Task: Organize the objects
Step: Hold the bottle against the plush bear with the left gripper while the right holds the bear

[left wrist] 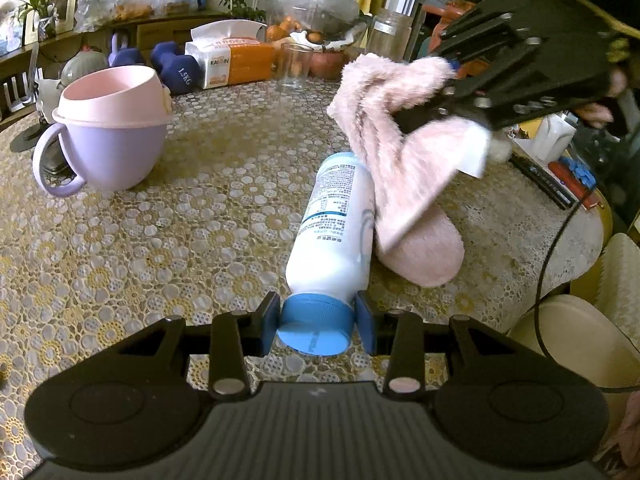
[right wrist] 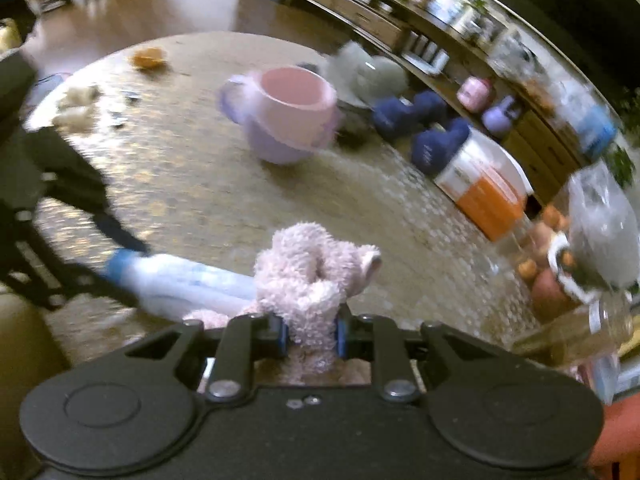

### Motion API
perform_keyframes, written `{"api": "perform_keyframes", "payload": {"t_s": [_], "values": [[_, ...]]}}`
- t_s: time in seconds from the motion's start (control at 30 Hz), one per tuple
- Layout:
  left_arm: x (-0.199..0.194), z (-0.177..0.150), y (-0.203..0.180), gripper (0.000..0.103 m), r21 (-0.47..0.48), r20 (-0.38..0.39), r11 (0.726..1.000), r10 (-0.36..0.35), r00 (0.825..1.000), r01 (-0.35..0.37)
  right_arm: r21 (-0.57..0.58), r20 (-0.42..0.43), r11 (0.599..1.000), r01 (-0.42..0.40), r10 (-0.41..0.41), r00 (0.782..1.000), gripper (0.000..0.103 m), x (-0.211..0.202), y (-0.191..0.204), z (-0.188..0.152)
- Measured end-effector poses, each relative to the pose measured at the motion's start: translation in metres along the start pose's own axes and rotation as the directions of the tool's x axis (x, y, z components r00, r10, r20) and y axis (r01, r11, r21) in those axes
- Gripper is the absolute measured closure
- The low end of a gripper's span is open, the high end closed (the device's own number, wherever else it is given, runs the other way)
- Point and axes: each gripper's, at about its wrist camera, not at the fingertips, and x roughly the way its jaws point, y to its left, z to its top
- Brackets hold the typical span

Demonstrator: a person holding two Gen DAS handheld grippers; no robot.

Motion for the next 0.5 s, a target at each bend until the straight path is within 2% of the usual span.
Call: {"api": "perform_keyframes", "payload": {"t_s": [0.23, 0.5], "values": [[-0.001, 0.003, 0.0, 0.064, 0.001, 0.007, 1.0, 0.007, 1.0, -0.007, -0.069, 0.035, 0.99, -0.124, 0.127, 0.991, 0.084, -0.011, 0.04, 0.01], [-0.001, 0.003, -0.001, 0.064, 0.009, 0.002, 1.0, 0.01, 1.0, -0.01, -0.087, -0.012, 0.984, -0.154, 0.154, 0.988, 0.083, 0.02, 0.059, 0.011]]}}
